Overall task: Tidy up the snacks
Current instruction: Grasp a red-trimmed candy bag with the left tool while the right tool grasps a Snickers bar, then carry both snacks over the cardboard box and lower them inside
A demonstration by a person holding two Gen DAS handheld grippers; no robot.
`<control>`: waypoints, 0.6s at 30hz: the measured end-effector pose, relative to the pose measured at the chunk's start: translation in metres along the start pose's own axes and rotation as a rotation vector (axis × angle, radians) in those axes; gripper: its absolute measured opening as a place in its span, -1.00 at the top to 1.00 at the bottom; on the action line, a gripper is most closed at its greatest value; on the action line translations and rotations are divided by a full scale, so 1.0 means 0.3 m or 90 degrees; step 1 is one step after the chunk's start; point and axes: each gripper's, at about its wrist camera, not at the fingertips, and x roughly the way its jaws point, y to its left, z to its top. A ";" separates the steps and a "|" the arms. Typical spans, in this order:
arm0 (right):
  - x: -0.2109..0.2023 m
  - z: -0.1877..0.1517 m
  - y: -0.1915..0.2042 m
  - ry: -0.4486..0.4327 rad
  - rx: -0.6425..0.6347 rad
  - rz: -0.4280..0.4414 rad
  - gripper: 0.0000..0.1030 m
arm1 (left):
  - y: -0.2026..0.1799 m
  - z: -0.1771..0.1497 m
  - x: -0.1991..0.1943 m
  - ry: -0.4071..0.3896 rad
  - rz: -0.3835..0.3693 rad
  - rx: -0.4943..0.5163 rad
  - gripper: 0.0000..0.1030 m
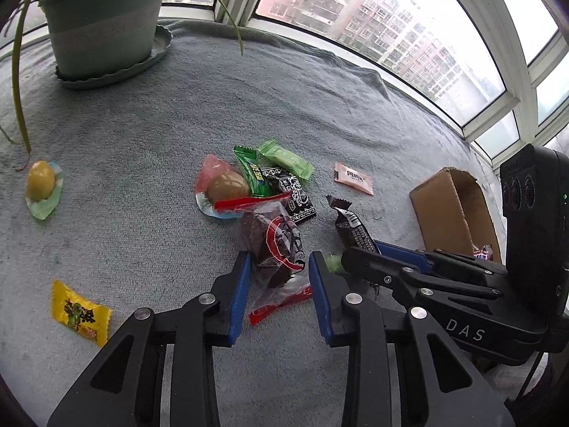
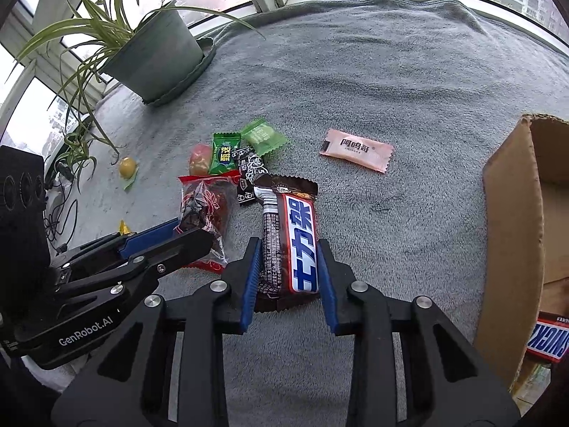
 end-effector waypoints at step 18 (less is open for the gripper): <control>-0.305 -0.069 -0.067 -0.111 0.033 -0.011 0.39 | -0.079 -0.024 -0.141 -0.049 -0.043 0.015 0.50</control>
